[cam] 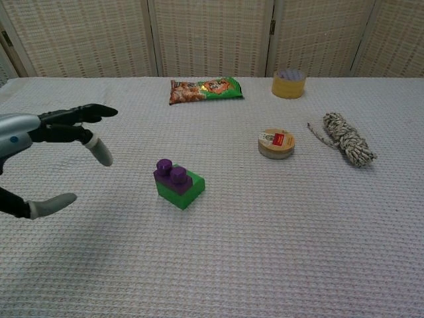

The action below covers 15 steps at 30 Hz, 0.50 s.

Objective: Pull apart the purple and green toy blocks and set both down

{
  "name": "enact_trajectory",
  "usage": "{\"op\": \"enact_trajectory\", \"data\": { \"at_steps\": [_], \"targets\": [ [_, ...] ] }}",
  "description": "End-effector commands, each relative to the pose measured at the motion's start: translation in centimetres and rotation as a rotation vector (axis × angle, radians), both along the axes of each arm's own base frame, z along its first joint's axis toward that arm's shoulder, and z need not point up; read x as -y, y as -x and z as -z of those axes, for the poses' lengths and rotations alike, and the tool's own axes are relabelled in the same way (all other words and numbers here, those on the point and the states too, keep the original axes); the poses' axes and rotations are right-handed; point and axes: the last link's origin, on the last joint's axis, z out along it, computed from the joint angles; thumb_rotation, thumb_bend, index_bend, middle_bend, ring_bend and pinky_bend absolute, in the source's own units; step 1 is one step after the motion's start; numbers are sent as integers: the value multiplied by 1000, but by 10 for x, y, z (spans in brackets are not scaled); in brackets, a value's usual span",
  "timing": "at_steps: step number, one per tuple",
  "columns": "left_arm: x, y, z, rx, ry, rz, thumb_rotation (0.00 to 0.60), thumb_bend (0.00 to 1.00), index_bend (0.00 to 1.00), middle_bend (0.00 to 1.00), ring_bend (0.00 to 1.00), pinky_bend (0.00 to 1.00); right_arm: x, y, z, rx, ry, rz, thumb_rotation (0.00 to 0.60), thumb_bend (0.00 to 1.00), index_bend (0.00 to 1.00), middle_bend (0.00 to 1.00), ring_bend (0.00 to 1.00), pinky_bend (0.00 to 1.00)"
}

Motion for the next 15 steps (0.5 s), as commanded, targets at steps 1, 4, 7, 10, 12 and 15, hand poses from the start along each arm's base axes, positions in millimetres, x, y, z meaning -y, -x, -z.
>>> {"op": "enact_trajectory", "data": {
  "at_steps": [1, 4, 7, 10, 12, 15],
  "targets": [
    [-17, -24, 18, -29, 10, 15, 600, 425, 351, 10, 0, 0, 1, 1, -1, 3, 1, 3, 600, 270, 0, 0, 0, 0],
    [-24, -33, 30, -70, 11, 18, 600, 425, 337, 10, 0, 0, 2, 1, -2, 7, -1, 9, 600, 270, 0, 0, 0, 0],
    [-32, -42, 41, -103, -2, 28, 600, 424, 339, 8, 0, 0, 3, 2, -3, 14, 0, 14, 600, 270, 0, 0, 0, 0],
    [-40, -50, 49, -130, -8, 34, 600, 423, 308, 2, 0, 0, 4, 3, -6, 24, 2, 19, 600, 270, 0, 0, 0, 0],
    [-45, -56, 52, -139, -15, 33, 600, 420, 283, 0, 0, 0, 4, 4, -7, 29, 4, 22, 600, 270, 0, 0, 0, 0],
    [-51, -62, 58, -147, -13, 30, 600, 420, 275, 0, 0, 0, 6, 5, -8, 32, 2, 29, 600, 270, 0, 0, 0, 0]
  ]
}}
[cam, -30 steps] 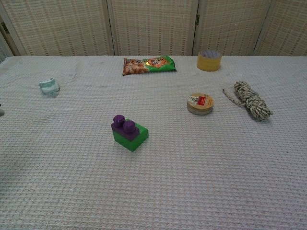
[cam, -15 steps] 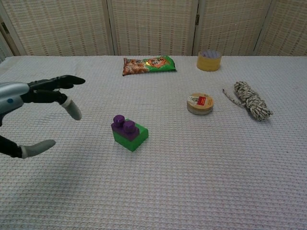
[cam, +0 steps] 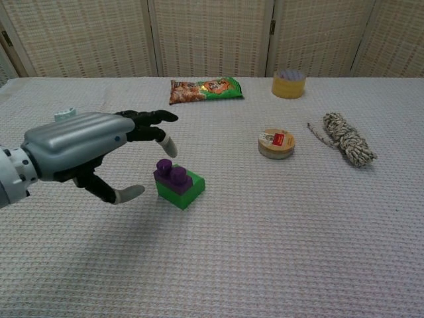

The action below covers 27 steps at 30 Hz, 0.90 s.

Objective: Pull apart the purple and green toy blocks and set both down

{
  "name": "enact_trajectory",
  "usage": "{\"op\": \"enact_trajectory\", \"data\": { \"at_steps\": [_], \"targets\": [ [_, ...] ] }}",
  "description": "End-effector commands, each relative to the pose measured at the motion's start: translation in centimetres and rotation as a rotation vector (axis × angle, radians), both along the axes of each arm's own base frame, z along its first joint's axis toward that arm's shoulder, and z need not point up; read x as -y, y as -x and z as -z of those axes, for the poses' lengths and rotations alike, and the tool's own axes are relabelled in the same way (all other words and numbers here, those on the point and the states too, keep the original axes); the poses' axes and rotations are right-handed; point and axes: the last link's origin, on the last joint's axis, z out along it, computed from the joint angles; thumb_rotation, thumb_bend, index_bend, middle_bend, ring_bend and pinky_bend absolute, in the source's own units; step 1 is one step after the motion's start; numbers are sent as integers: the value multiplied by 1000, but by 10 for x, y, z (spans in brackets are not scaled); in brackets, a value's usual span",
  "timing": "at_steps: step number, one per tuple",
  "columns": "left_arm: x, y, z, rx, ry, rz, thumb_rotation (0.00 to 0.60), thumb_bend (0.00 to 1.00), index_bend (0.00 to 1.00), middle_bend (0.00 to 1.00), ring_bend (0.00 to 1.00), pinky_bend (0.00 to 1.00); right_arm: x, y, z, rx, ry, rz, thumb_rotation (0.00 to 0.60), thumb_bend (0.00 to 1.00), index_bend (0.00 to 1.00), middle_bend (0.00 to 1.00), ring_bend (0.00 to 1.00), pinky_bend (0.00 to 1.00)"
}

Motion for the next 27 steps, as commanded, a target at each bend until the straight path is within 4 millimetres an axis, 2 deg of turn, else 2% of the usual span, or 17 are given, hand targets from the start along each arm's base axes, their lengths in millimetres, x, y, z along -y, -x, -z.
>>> {"op": "enact_trajectory", "data": {
  "at_steps": [1, 5, 13, 18, 27],
  "targets": [
    [-10, -11, 9, -10, 2, 5, 600, 420, 274, 0, 0, 0, 1, 1, 0, 0, -2, 4, 600, 270, 0, 0, 0, 0],
    [-19, -21, 17, -16, -4, 15, 600, 419, 274, 0, 0, 0, 3, 2, -2, 6, 1, 11, 600, 270, 0, 0, 0, 0],
    [-30, -27, 37, -69, 12, 24, 600, 419, 283, 0, 0, 0, 7, 4, -4, 10, 10, 25, 600, 269, 0, 0, 0, 0],
    [-37, -24, 48, -112, 16, 26, 600, 419, 284, 0, 0, 0, 10, 6, -5, 11, 17, 37, 600, 270, 0, 0, 0, 0],
    [-44, -18, 53, -142, -4, 31, 600, 419, 315, 0, 0, 0, 12, 7, -4, 9, 12, 41, 600, 270, 0, 0, 0, 0]
  ]
}}
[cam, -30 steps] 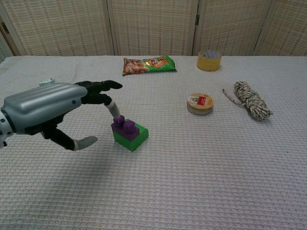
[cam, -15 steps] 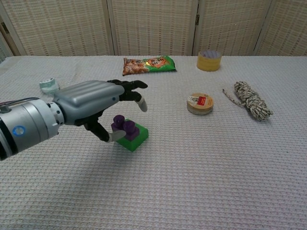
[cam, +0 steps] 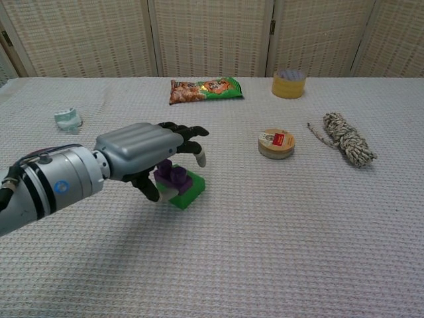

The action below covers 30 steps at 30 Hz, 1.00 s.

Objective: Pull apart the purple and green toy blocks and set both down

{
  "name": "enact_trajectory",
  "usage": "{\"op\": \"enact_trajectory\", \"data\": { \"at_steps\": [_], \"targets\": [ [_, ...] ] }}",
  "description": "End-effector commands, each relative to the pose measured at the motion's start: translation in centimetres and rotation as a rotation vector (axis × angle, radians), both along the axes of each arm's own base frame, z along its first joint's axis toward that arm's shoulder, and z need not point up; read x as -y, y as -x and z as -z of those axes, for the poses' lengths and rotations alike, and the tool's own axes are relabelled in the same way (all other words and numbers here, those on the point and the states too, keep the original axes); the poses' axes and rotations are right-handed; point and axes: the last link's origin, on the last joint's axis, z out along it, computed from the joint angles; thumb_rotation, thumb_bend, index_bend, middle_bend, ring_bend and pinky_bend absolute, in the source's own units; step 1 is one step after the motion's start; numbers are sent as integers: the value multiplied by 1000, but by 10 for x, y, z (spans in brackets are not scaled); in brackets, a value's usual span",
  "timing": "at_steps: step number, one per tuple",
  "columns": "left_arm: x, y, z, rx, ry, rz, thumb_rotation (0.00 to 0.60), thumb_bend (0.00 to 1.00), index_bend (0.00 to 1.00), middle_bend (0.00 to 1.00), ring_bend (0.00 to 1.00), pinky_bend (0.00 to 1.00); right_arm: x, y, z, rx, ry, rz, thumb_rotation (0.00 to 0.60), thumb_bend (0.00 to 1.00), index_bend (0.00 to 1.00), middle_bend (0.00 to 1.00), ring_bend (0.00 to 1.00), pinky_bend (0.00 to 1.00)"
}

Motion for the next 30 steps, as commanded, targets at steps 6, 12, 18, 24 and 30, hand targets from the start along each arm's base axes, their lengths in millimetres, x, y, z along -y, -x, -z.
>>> {"op": "enact_trajectory", "data": {
  "at_steps": [6, 12, 18, 24, 30],
  "targets": [
    [-2, 11, 5, -16, 3, -20, 600, 419, 358, 0, 0, 0, 0, 0, 0, 0, 0, -2, 600, 270, 0, 0, 0, 0],
    [-1, 14, 6, -27, -12, 4, 600, 420, 432, 0, 0, 0, 0, 0, 1, 0, -8, 0, 600, 270, 0, 0, 0, 0],
    [-1, 14, 3, -2, -36, 36, 600, 421, 538, 1, 0, 0, 0, 0, 2, -2, -16, 1, 600, 270, 0, 0, 0, 0],
    [-2, 18, 0, 54, -59, 37, 600, 426, 662, 52, 0, 0, -1, -1, 4, -3, -27, -5, 600, 270, 0, 0, 0, 0],
    [13, 19, -16, 223, -114, 94, 600, 427, 752, 161, 0, 0, 8, -2, 17, 60, -121, -10, 600, 270, 0, 0, 0, 0]
  ]
}}
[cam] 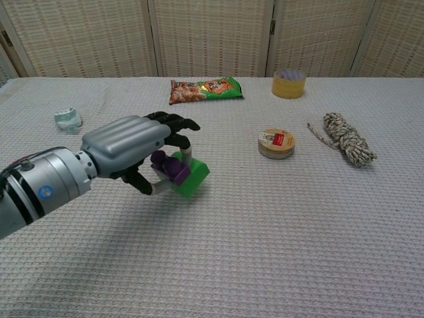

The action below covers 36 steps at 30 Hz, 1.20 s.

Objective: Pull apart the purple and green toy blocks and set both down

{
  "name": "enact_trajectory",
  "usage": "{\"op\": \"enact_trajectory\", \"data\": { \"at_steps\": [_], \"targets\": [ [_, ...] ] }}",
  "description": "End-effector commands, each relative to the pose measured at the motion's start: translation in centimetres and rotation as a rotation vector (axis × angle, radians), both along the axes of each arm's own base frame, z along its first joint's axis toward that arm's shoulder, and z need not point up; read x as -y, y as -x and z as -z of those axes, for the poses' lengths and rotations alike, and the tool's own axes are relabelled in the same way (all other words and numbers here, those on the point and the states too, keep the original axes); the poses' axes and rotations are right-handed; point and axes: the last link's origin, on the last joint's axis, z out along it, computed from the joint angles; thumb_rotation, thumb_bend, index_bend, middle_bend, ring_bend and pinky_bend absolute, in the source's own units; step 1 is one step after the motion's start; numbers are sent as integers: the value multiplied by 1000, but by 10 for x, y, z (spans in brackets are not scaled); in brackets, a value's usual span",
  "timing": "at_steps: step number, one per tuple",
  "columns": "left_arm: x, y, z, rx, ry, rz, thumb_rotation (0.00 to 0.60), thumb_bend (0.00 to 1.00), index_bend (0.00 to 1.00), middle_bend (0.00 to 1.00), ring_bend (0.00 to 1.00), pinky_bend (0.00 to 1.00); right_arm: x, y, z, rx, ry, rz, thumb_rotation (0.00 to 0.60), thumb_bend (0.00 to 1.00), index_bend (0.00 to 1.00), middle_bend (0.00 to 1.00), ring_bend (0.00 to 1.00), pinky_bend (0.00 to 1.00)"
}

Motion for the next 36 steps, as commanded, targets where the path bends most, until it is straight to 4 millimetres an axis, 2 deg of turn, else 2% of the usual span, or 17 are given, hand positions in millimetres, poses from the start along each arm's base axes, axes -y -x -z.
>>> {"op": "enact_trajectory", "data": {
  "at_steps": [1, 7, 15, 21, 24, 29, 36],
  "targets": [
    [19, 2, -13, 144, -21, 51, 600, 426, 754, 165, 0, 0, 12, -1, 12, 83, -106, 8, 600, 270, 0, 0, 0, 0],
    [53, -10, -28, 237, -21, 112, 600, 426, 756, 169, 0, 0, 42, -11, 36, 261, -329, 18, 600, 270, 0, 0, 0, 0],
    [81, -33, -37, 317, -14, 40, 600, 427, 760, 186, 0, 0, 58, -42, 72, 554, -441, -17, 600, 270, 0, 0, 0, 0],
    [74, -48, -39, 369, 18, -72, 600, 427, 762, 195, 0, 0, 58, -58, 99, 766, -477, -22, 600, 270, 0, 0, 0, 0],
    [67, -49, -40, 356, 11, -94, 600, 427, 762, 199, 0, 0, 55, -65, 107, 829, -481, -42, 600, 270, 0, 0, 0, 0],
    [59, -48, -40, 371, 11, -155, 600, 427, 763, 201, 0, 0, 52, -70, 118, 856, -428, -98, 600, 270, 0, 0, 0, 0],
    [55, -59, -45, 417, 44, -252, 600, 427, 763, 209, 0, 0, 57, -74, 137, 898, -385, -112, 600, 270, 0, 0, 0, 0]
  ]
}}
